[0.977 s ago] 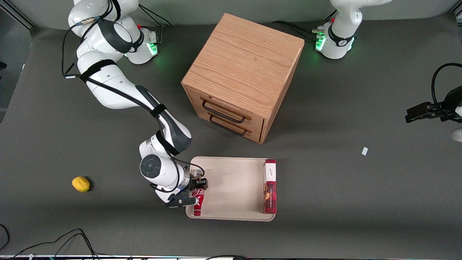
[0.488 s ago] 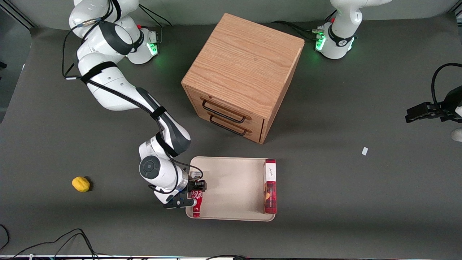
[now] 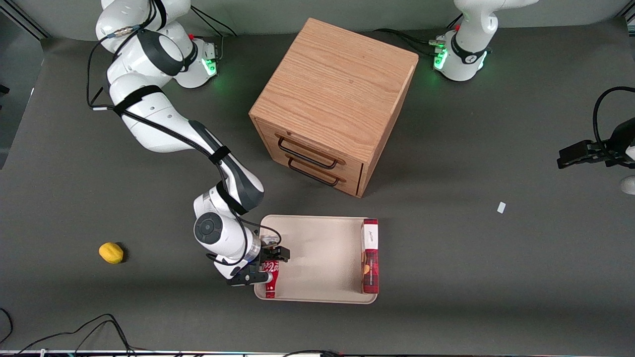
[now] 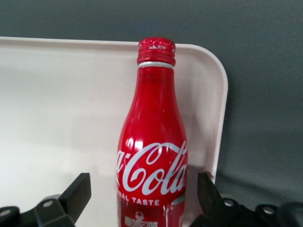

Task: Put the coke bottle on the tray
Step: 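Carry the upright bottle over the cream tray and lower it, then open the right gripper to release the bottle on the tray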

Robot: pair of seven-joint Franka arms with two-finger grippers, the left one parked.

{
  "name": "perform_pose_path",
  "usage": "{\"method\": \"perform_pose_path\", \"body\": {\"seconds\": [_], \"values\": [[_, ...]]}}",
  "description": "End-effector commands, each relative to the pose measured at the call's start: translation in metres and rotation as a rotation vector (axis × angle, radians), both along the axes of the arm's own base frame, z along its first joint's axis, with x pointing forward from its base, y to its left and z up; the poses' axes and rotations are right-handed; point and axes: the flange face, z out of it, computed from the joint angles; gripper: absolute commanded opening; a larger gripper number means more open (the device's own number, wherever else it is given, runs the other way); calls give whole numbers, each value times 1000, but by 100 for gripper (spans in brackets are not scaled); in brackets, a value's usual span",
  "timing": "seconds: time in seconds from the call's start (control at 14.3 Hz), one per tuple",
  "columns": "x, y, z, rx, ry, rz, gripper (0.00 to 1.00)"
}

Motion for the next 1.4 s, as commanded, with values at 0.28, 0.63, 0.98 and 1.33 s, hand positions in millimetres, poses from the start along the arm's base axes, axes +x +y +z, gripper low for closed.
{"method": "perform_pose_path", "body": {"seconds": [0.28, 0.63, 0.98, 1.33], "values": [[10, -5, 41, -20, -70, 6, 100], [16, -29, 121, -76, -68, 8, 100], [-16, -69, 202, -147, 2, -12, 100], [-78, -131, 277, -159, 11, -21, 100]]}}
